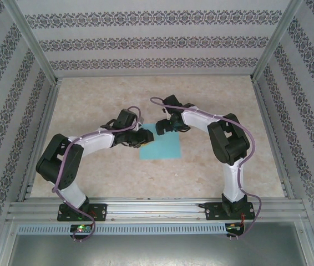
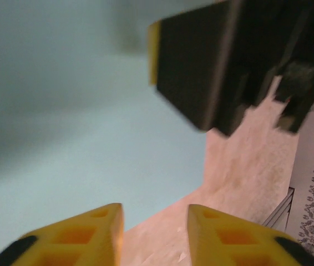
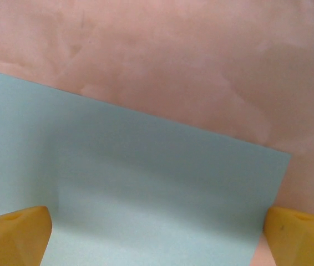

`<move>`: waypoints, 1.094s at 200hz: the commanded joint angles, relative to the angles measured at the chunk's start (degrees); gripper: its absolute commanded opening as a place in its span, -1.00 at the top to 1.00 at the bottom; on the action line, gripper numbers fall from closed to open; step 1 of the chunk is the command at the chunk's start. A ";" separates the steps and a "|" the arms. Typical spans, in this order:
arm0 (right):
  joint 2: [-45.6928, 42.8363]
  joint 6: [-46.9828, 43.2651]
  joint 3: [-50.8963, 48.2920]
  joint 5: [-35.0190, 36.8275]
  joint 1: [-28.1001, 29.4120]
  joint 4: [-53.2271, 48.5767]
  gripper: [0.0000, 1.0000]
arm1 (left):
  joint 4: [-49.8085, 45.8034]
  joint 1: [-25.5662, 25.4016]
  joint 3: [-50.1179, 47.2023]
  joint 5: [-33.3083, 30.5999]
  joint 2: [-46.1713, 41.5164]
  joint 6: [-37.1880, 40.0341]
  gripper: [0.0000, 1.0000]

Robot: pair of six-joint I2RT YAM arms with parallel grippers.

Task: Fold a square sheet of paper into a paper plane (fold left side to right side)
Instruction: Pick up the square sheet of paper from the center of the table.

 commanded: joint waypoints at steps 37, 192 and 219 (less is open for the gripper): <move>0.39 0.94 -1.83 -3.69 -0.12 0.03 -0.92 | -2.43 0.16 5.52 -2.71 10.22 2.10 0.69; -1.97 3.60 -1.51 -6.39 4.48 -3.37 -0.58 | 0.52 0.14 3.68 -1.97 14.24 1.08 0.82; -1.65 3.96 -1.45 -7.13 4.54 -3.83 -0.40 | 1.66 0.13 3.52 -1.17 13.89 0.57 0.76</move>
